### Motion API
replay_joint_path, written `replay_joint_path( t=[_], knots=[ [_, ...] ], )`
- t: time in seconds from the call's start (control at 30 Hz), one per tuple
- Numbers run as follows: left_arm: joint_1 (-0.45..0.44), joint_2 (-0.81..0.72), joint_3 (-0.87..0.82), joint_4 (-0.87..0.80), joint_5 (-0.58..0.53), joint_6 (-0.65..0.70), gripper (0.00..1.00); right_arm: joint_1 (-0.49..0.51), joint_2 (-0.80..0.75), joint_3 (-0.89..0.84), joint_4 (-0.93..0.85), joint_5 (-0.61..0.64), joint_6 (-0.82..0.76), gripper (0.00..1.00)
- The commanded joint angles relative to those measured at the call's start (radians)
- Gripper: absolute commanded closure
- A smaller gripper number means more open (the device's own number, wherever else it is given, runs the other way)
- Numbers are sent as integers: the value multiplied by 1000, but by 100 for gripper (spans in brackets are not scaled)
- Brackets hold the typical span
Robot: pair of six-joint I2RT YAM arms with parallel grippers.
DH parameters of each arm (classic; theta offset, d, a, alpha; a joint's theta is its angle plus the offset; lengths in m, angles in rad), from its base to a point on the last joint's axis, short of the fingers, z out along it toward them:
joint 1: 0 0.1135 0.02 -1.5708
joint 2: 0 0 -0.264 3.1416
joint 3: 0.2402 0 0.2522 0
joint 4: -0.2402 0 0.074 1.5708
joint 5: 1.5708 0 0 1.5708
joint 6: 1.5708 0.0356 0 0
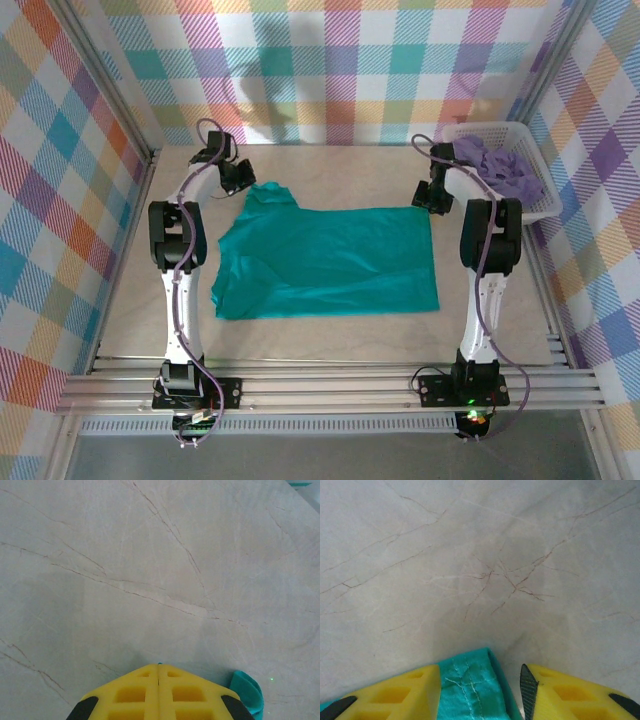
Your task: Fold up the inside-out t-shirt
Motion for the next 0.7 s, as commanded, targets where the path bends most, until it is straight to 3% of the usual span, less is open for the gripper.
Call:
replay_joint_path(
  t=[0.0,0.4,0.67],
  knots=[
    [-2,-67,-19,12,27,-3,100,-4,39,63,-87,-18,-21,58],
    [-3,-171,-111,26,29,-3,100,-2,20,72,-36,-30,-83,93],
    [-2,-387,-311,62,21,-31,100,-4,-167,-146,177,-34,-217,98]
  ],
)
